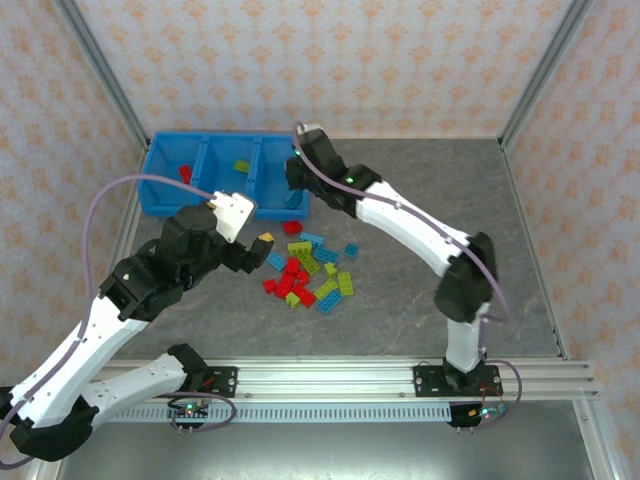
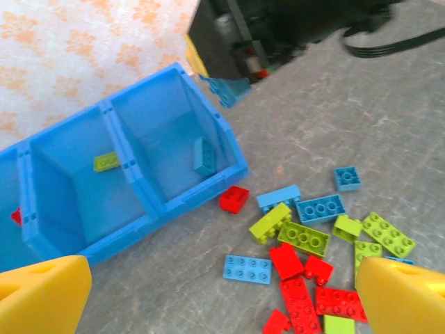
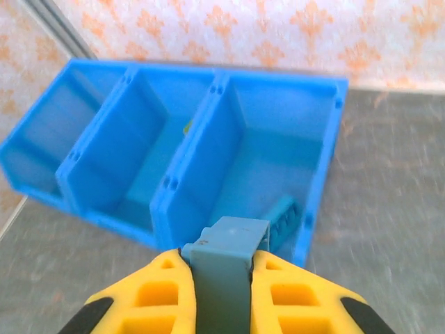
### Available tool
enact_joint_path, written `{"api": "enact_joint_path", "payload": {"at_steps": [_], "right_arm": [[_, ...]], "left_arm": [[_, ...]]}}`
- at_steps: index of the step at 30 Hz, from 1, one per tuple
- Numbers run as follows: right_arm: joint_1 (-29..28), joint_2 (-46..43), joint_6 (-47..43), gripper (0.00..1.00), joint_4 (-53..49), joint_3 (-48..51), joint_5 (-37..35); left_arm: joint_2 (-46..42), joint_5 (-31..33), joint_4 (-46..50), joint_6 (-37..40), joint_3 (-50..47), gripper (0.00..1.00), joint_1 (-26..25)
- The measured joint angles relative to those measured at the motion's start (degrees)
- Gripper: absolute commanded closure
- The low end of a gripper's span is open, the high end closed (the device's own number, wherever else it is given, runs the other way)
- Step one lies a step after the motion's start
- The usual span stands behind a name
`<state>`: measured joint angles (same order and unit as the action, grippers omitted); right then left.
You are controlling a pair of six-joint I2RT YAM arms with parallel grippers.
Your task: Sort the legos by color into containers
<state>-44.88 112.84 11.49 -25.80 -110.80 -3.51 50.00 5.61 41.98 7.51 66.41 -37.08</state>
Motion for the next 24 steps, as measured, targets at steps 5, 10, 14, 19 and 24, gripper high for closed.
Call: {"api": "enact_joint_path", "payload": {"at_steps": [5,10,14,19,24], "right_arm": [[1.1,17.9,-2.6,0.87,-4.9,-18.9,-3.2],[1.9,32.2,-4.0,0.68,-10.3,-35.0,-2.1],[1.9,34.3,-3.6,0.56,-13.4,-37.6,0.1],[1.9,29.9,-3.0,0.52,-16.5,-35.3,3.4],[1.9,16.8,-2.5,0.46,-20.8,-27.1,8.2]], "left_arm": [[0.8,2.4,-0.6,-0.1,-0.6,0.02,0.0],[2.1,3.9,-0.9,-0.2,-0.6,0.02,0.1],[3.1,5.2,-0.9,-0.2,-0.6,0.02,0.5],[3.3,6.4,-0.9,-0.5,-0.7,0.02,0.9],[4.3,8.9,-0.9,-3.0,-0.6,0.0,1.3]]}}
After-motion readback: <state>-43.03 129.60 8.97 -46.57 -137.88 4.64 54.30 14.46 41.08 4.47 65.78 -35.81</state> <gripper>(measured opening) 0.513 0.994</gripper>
